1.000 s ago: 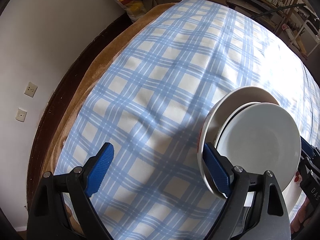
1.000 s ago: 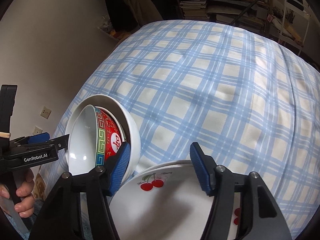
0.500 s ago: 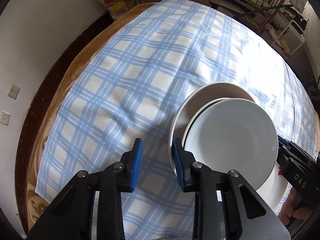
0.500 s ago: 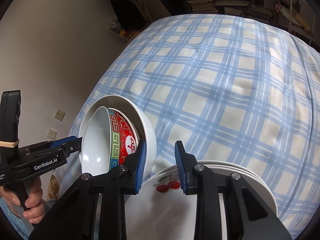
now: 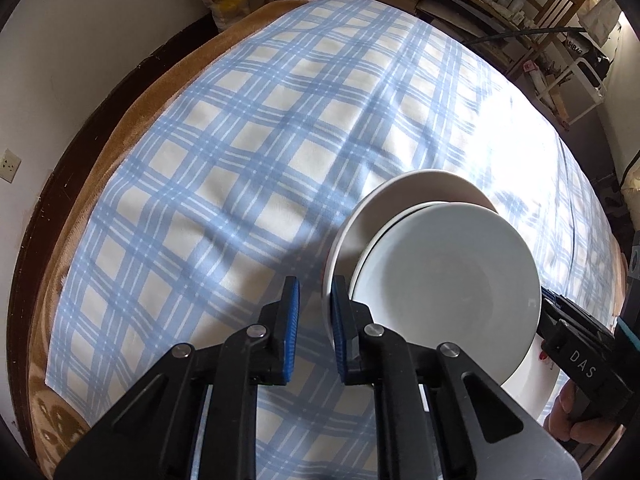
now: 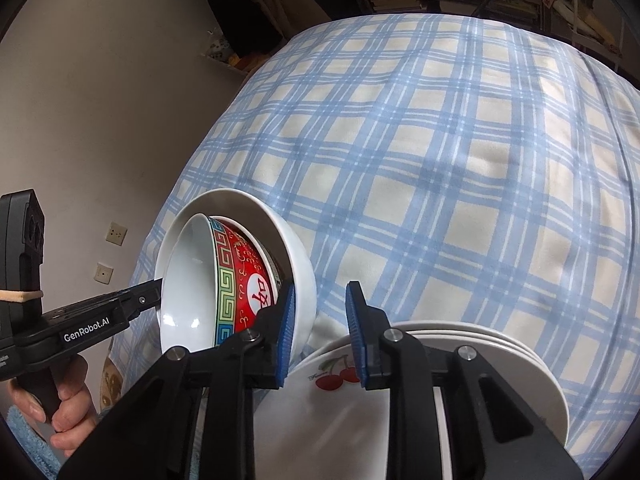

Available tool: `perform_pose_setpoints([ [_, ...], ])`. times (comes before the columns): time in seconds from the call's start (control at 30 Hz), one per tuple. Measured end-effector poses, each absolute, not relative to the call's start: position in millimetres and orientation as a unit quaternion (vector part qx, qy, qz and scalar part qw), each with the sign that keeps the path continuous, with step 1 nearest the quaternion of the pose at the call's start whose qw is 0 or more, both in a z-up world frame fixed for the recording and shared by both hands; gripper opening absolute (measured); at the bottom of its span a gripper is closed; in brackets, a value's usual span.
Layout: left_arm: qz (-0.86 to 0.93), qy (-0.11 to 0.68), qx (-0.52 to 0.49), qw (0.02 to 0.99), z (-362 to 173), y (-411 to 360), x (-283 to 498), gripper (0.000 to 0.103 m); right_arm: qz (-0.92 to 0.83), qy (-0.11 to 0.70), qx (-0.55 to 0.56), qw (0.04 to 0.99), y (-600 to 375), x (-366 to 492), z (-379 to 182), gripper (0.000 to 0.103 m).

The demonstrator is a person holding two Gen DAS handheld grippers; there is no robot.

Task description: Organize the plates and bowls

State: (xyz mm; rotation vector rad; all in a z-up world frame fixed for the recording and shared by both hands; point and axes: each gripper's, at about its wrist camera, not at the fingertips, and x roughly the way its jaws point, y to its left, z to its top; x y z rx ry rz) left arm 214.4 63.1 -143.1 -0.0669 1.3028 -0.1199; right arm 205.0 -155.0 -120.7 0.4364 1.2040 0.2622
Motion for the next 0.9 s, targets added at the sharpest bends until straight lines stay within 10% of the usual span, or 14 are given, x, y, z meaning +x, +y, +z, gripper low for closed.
perform_pose_setpoints([
  [0.3, -0.059, 0.605, -0.042, 0.793, -144.5, 67.7, 214.8, 0.012, 0.12, 0.566, 0.207, 0.789, -146.3, 208.8, -120.2, 0.01],
  [0.9, -0.067, 0.593, -0.057, 0.8, -144.2, 68.0, 212.0, 0.002, 0.094, 0.572, 0.203, 0.789, -141.5, 207.8, -117.0, 0.01],
])
